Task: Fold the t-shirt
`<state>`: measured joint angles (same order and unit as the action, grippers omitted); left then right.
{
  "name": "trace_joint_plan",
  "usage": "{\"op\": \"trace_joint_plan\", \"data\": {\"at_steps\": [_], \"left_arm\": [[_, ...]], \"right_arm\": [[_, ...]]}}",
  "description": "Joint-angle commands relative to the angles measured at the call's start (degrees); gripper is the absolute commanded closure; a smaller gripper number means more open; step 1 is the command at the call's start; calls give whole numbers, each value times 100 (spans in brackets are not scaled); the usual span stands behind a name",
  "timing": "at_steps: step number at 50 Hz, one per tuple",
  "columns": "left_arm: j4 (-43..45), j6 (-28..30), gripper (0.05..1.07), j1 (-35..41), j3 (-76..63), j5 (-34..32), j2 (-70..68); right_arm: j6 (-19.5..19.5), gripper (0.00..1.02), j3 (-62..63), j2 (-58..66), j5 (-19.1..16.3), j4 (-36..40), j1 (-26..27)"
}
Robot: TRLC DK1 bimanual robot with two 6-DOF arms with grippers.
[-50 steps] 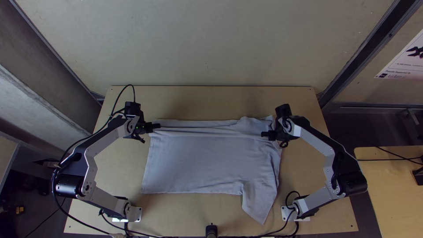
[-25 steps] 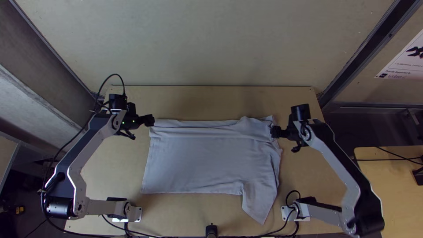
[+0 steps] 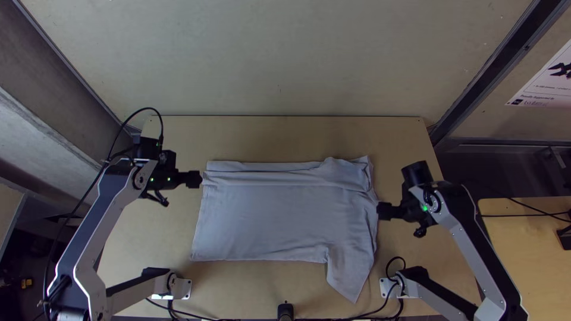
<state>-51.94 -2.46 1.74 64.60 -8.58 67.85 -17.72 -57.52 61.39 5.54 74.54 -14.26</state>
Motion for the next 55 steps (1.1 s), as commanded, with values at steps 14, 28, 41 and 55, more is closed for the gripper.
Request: {"op": "trace_joint_plan", "data": {"at_steps": [14,28,41,55], "left_arm": [[-1512,791,10,529,-1072,181,-1029],[-1837,896,10,591,-1389,190,-1196],[-1819,896,10,547,-1301,190,-1108],[-1740,975,10,494,-1151,199,-897]], "right_arm": [[-962,5,1225,154,-958,429,-1290],[-944,10,1744,603,-1521,245,-1580],[-285,10,2043,1394,-2206,25,-1298],[-294,34,2166,1754,-2277,-397,-1518]]}}
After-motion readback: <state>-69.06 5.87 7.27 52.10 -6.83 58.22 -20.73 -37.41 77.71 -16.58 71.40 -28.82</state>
